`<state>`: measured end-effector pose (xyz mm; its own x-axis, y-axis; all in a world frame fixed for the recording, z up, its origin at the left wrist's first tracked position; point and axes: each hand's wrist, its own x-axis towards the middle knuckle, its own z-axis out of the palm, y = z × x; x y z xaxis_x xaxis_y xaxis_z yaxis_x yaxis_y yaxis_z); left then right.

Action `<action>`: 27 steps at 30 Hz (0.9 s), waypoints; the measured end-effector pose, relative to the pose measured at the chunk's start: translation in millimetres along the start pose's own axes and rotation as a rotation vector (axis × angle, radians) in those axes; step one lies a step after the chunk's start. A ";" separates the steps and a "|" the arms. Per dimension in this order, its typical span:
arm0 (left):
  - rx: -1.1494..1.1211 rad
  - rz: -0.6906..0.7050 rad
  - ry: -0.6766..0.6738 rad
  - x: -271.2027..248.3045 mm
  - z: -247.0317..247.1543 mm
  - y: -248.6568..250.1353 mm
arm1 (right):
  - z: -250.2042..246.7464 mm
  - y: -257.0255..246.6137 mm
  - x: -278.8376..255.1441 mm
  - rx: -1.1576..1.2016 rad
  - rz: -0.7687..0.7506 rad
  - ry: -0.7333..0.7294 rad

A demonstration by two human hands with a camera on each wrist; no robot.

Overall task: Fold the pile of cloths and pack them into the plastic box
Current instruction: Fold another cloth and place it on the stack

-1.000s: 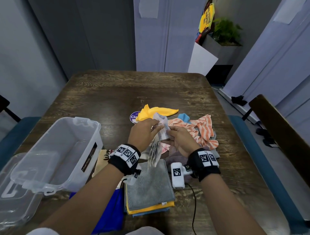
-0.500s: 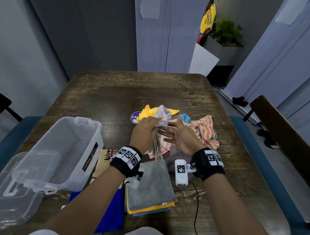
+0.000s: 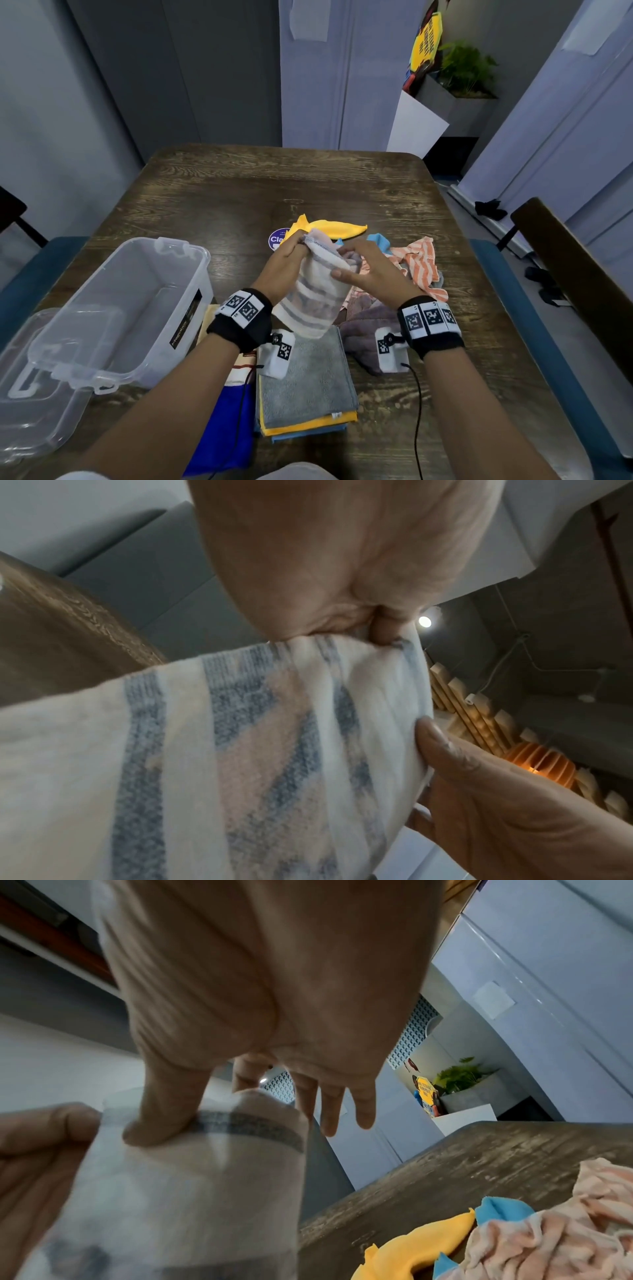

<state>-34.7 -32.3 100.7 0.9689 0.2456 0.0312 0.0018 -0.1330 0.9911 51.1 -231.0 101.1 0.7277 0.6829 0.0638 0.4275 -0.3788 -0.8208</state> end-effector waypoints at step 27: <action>0.032 0.051 0.437 -6.6 -6.3 9.7 | 58.0 -21.0 -7.6 0.859 0.195 0.027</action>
<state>-42.6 -29.2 110.9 0.7720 0.6204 0.1383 -0.0284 -0.1836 0.9826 5.5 -191.9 85.0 0.7628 0.6359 -0.1171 -0.2486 0.1212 -0.9610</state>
